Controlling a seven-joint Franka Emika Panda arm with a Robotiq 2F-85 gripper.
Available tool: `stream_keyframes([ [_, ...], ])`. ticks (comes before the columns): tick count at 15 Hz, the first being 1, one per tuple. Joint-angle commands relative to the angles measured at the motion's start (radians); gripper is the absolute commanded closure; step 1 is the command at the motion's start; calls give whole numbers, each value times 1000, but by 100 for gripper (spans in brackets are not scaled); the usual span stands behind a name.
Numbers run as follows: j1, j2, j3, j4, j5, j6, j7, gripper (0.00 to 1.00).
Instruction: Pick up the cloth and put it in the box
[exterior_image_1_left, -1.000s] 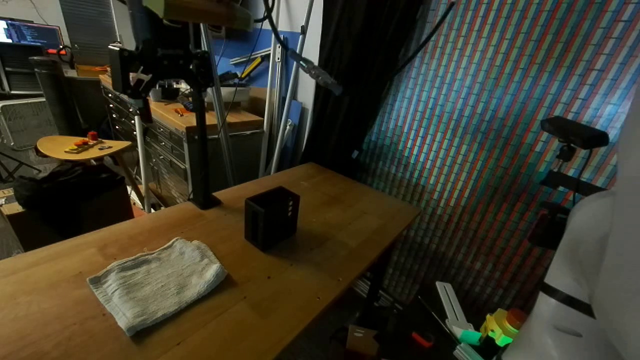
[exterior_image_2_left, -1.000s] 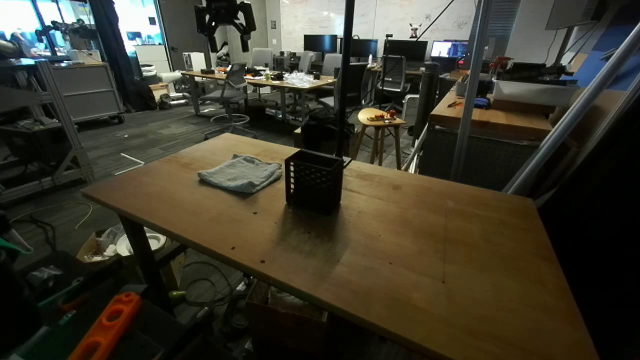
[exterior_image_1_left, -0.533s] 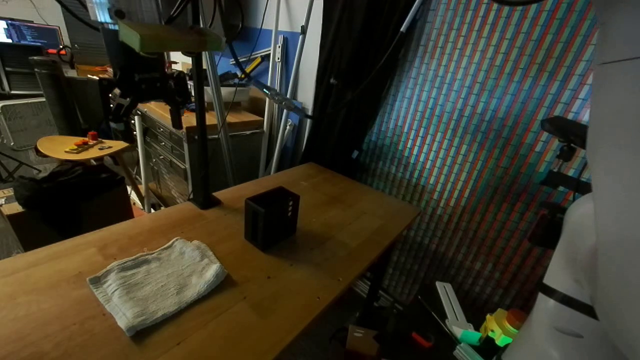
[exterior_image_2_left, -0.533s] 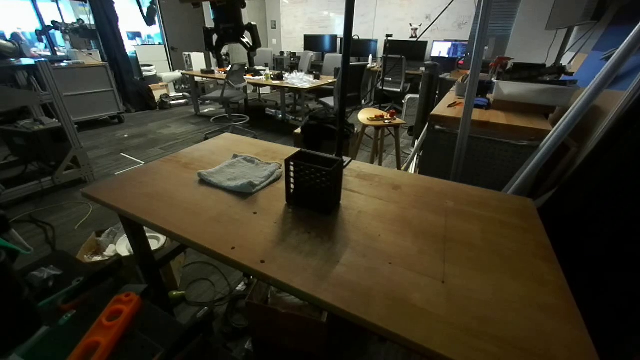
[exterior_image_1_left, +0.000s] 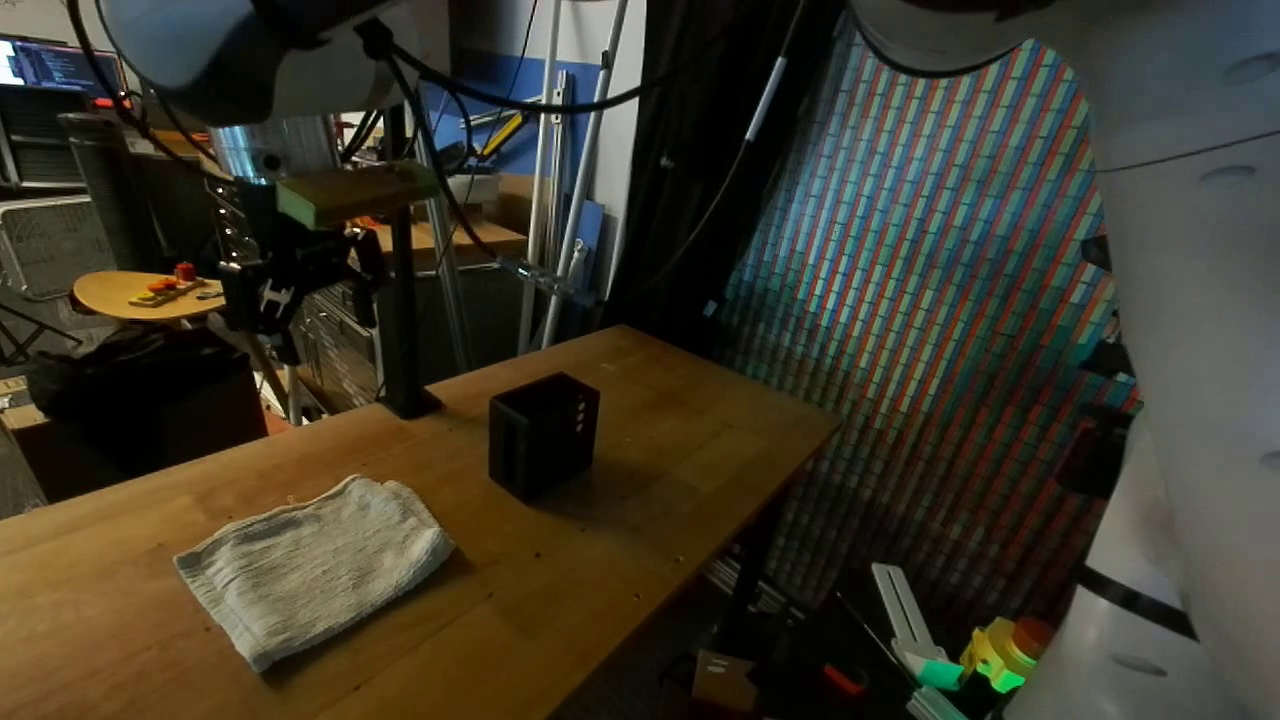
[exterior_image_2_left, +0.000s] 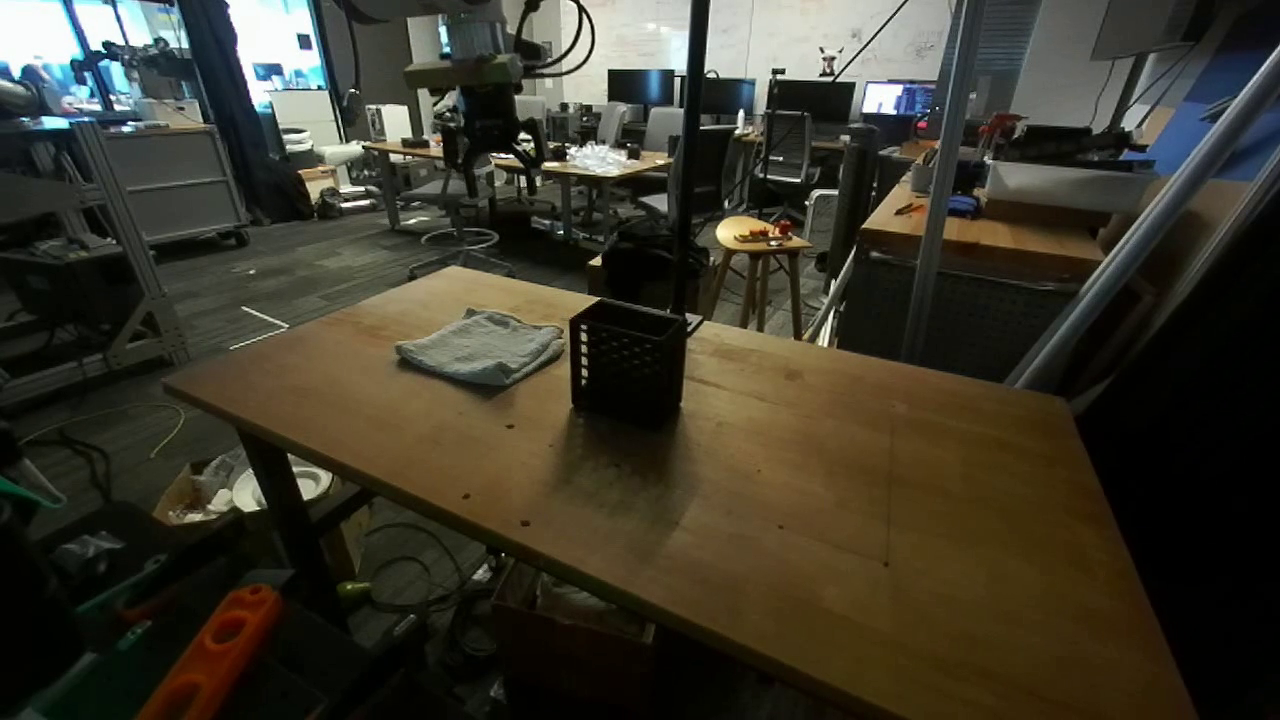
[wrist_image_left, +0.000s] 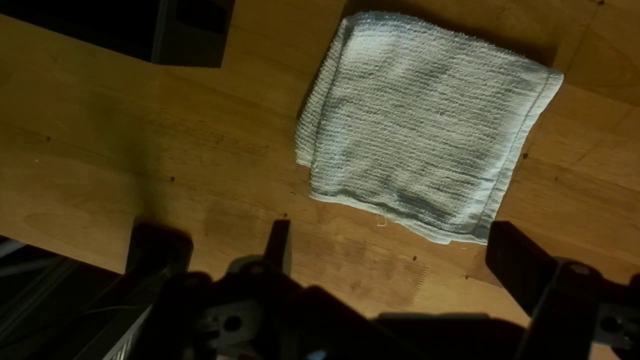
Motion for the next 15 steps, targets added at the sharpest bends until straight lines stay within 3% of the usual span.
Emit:
stream_keyframes([
  [1,15,105,-31,85,-24,36,-31,0],
  [8,17,266,-63,150,-16,110,-16,0],
  [15,40,406,-56,253,19,88,16,0],
])
